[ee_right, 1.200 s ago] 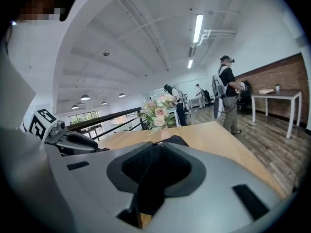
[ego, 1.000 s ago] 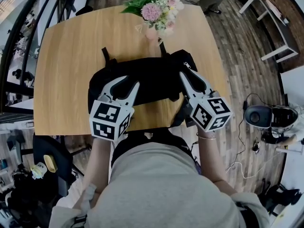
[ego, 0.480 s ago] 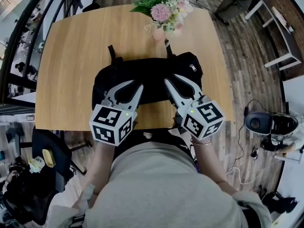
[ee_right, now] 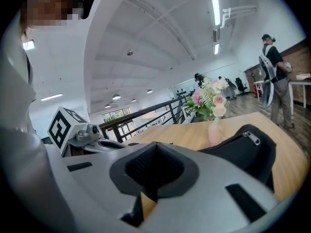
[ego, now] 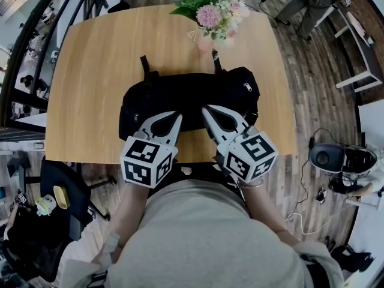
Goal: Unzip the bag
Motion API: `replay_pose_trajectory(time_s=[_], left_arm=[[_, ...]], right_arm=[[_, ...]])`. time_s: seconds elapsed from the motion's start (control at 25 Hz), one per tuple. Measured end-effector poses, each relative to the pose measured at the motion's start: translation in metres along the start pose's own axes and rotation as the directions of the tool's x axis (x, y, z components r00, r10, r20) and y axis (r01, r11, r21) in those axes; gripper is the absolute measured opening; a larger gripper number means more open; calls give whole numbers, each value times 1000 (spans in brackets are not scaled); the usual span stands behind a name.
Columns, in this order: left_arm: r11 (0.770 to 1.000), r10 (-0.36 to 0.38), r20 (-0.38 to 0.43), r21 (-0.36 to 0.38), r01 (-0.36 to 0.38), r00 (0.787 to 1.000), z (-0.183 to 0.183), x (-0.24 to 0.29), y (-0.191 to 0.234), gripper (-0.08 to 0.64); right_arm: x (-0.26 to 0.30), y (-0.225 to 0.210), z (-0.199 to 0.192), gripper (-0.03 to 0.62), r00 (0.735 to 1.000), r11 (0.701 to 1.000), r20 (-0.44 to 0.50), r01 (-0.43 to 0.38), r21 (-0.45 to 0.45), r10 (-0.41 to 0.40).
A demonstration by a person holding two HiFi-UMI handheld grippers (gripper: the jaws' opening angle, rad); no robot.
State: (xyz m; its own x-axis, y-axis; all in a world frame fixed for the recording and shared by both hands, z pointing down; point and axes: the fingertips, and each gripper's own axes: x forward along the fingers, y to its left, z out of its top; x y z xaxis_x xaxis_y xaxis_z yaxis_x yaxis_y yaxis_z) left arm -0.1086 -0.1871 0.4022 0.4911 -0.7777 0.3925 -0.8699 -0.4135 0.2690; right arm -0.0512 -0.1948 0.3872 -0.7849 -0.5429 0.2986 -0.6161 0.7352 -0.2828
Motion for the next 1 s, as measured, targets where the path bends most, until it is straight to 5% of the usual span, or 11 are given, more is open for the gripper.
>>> replay_pose_trajectory(time_s=[0.36, 1.0], left_arm=[[997, -43, 12, -64, 44, 999, -8, 1, -9, 25], [997, -67, -38, -52, 65, 997, -19, 2, -11, 25]], right_arm=[[5, 10, -16, 6, 998, 1000, -58, 16, 8, -15], [5, 13, -31, 5, 995, 1000, -95, 30, 6, -29]])
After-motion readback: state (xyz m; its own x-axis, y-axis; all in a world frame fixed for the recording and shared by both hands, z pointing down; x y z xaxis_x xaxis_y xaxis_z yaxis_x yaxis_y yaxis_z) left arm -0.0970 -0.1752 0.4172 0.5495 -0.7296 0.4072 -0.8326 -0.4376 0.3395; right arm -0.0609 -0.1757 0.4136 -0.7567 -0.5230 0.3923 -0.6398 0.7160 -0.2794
